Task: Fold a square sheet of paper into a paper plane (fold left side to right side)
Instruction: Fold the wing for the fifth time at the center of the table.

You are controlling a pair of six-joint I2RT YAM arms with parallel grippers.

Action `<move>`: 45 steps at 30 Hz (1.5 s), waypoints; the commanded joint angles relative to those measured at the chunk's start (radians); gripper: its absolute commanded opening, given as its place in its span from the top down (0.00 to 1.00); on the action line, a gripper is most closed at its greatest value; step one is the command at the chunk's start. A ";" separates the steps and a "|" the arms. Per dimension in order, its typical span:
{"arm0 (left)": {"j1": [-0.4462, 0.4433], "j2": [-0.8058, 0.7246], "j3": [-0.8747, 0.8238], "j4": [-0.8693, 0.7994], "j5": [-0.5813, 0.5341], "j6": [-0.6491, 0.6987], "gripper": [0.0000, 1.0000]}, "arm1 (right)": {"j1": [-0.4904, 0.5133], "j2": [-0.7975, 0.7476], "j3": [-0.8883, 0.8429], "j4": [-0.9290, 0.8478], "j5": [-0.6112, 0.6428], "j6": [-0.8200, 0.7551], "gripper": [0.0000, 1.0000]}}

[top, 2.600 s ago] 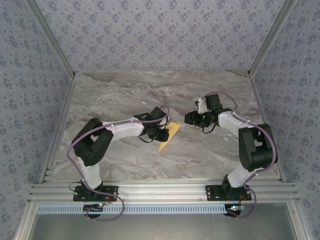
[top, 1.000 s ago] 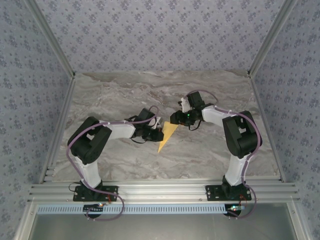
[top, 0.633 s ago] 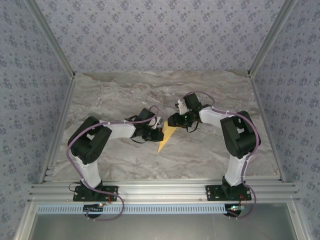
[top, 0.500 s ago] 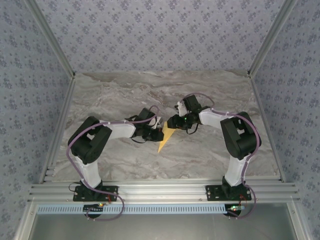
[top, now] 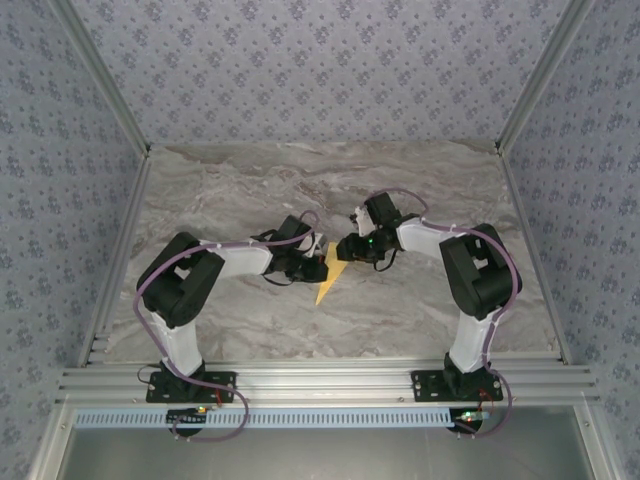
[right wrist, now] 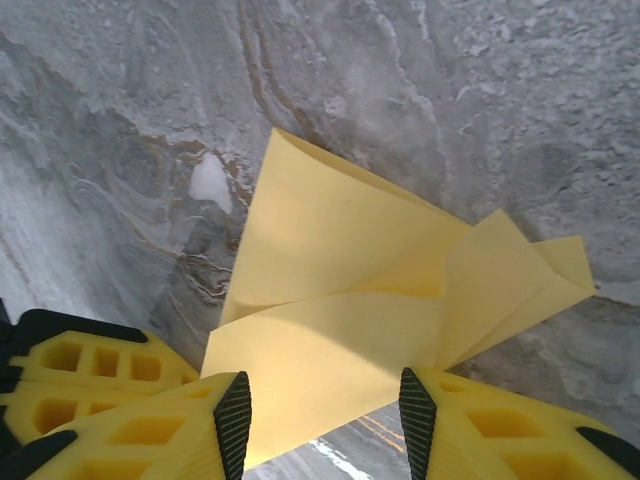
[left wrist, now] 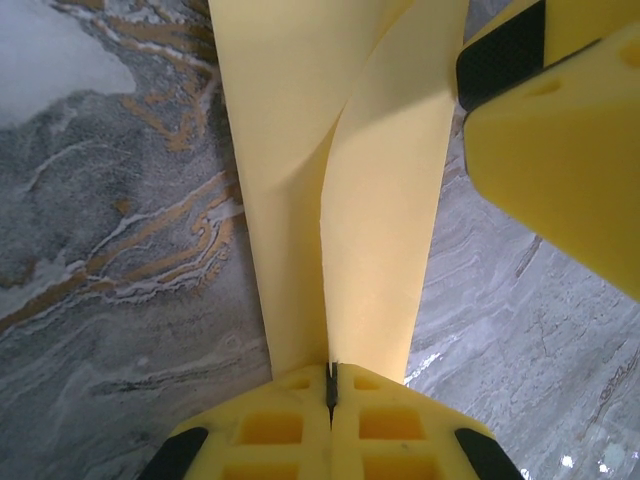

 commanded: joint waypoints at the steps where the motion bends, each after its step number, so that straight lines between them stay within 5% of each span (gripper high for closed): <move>1: -0.006 0.035 0.015 -0.060 -0.043 0.018 0.97 | -0.009 0.023 0.029 -0.050 0.050 -0.032 0.52; 12: -0.007 0.032 0.015 -0.059 -0.036 0.019 0.97 | -0.047 -0.081 0.013 -0.027 0.013 -0.037 0.52; 26: -0.007 0.033 0.017 -0.058 -0.034 0.019 0.97 | -0.054 0.040 0.090 0.017 -0.060 -0.003 0.51; 45: -0.007 0.039 0.019 -0.069 -0.044 0.013 0.97 | -0.028 0.114 0.116 -0.111 0.033 -0.041 0.51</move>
